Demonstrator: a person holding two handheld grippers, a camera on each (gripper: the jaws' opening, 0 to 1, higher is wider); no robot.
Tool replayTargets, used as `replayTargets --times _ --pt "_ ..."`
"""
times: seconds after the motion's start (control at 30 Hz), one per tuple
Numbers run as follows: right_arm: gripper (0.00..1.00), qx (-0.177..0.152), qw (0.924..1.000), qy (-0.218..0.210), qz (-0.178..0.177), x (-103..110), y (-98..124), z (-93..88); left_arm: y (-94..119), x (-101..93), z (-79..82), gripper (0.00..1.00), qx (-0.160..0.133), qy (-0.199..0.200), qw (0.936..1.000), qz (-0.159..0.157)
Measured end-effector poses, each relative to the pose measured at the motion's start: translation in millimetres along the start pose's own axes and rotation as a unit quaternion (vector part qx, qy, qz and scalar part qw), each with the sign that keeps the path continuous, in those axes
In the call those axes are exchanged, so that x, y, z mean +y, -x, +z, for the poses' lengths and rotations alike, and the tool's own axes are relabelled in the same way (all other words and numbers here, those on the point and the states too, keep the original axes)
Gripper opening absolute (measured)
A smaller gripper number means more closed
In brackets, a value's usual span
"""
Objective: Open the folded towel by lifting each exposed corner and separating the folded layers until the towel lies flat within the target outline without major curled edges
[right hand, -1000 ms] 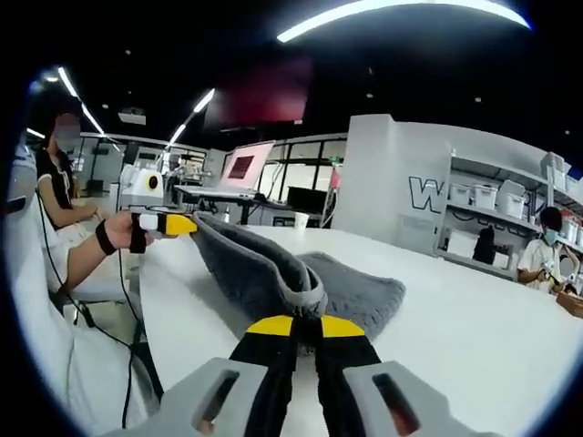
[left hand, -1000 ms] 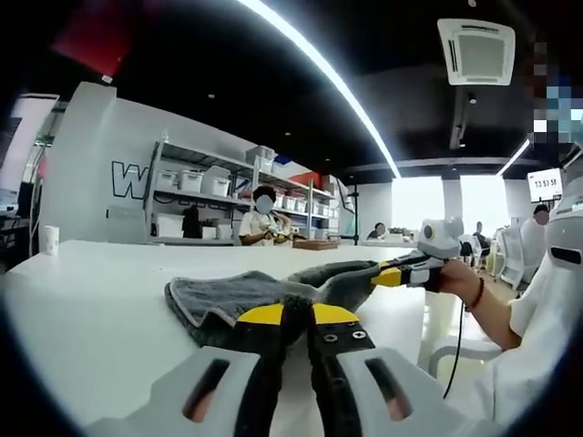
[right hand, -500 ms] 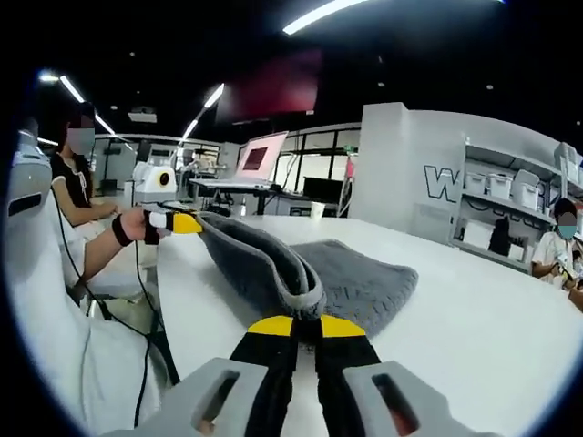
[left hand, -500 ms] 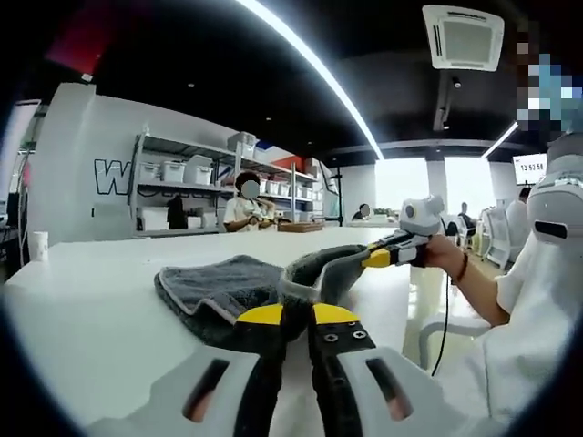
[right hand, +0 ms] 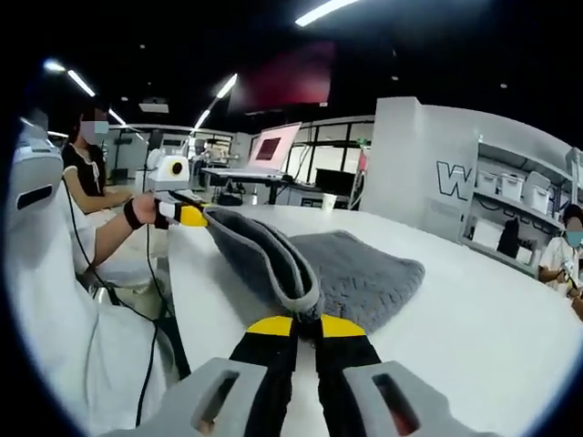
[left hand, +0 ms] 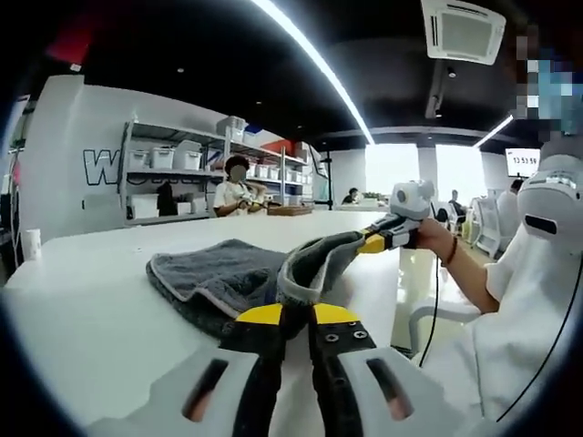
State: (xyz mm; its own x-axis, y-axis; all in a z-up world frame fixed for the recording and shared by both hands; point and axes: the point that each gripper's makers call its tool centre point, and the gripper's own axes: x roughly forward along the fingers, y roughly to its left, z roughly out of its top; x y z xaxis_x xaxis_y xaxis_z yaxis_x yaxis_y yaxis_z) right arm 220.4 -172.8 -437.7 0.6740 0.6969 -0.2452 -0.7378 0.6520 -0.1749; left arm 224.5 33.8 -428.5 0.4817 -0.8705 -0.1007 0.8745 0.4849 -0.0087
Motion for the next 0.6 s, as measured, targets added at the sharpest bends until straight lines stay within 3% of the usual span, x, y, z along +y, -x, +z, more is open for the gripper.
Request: replayTargets --times 0.6 --pt "0.05 0.014 0.9994 0.017 0.028 7.2 8.1 -3.1 13.3 -4.8 -3.8 0.13 0.032 -0.006 0.9991 -0.026"
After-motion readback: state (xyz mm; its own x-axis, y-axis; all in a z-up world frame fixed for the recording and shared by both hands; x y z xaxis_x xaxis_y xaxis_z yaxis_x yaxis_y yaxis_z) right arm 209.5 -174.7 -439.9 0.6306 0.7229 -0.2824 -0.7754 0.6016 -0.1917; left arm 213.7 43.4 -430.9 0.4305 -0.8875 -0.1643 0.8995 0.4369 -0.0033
